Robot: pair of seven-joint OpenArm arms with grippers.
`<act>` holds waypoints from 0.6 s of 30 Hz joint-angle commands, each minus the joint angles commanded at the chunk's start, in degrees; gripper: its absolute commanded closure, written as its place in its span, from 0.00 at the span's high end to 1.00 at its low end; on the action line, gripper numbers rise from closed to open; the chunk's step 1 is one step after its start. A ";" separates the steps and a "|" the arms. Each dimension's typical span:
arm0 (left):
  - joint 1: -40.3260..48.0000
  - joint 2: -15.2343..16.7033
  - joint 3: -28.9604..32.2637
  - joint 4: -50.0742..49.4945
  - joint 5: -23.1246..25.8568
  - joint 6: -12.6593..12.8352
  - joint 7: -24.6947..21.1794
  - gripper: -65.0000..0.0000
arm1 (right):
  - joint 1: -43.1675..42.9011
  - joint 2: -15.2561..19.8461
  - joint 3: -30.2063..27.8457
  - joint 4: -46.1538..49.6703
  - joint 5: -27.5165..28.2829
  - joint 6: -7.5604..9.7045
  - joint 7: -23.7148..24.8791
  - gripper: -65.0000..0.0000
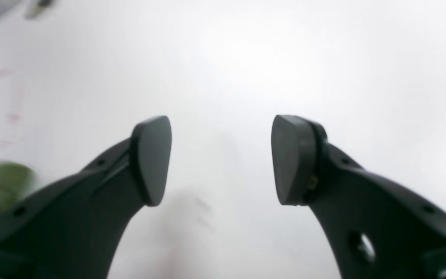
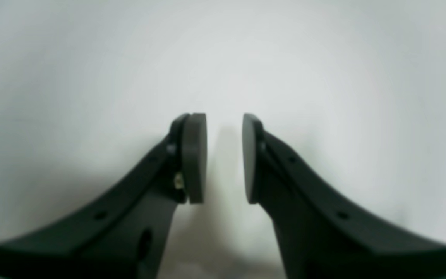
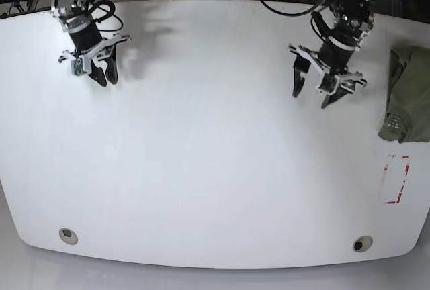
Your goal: Fold the T-shirt properly
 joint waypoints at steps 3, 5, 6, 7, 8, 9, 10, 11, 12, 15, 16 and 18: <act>8.00 1.76 0.00 4.48 0.00 0.00 0.00 0.58 | -5.36 0.00 0.18 0.88 2.81 0.00 0.00 0.22; 12.48 2.37 0.00 5.80 -0.09 0.00 -0.18 0.58 | -8.53 -0.18 0.18 1.93 4.04 0.09 0.09 0.22; 13.80 2.37 0.00 5.89 -0.09 0.00 -0.18 0.58 | -9.32 -0.18 0.18 2.29 4.40 0.09 0.09 0.22; 17.05 2.64 0.00 6.24 -0.18 0.00 -0.35 0.58 | -11.96 -0.88 0.09 3.69 5.54 0.09 0.09 0.22; 18.11 2.64 0.00 6.33 -0.18 0.00 -0.35 0.58 | -12.66 -1.14 0.09 4.04 5.89 0.09 0.09 0.22; 19.96 2.73 0.00 6.33 -0.18 0.00 -0.35 0.58 | -14.51 -1.93 0.09 5.01 6.51 0.09 0.09 0.22; 22.33 2.73 0.00 6.33 -0.18 0.00 -0.35 0.58 | -16.44 -2.64 0.09 6.24 7.03 0.18 0.09 0.22; 23.65 2.73 0.00 6.33 -0.18 0.00 -0.35 0.58 | -17.76 -3.08 0.09 6.95 7.30 0.18 0.09 0.22; 26.11 2.73 0.00 6.33 -0.26 0.00 -0.35 0.58 | -20.13 -3.87 0.09 8.09 7.56 0.26 0.09 0.22; 31.21 2.73 0.18 6.33 -0.53 0.00 -0.44 0.58 | -24.70 -5.19 -0.26 10.11 7.74 1.93 0.09 0.22; 32.62 2.73 0.18 6.33 -0.53 0.00 -0.44 0.58 | -25.76 -5.71 -0.26 10.55 7.56 2.73 0.09 0.22; 35.43 2.81 0.18 6.33 -0.62 0.00 -0.44 0.58 | -28.31 -7.38 -0.26 11.43 7.38 3.47 0.09 0.22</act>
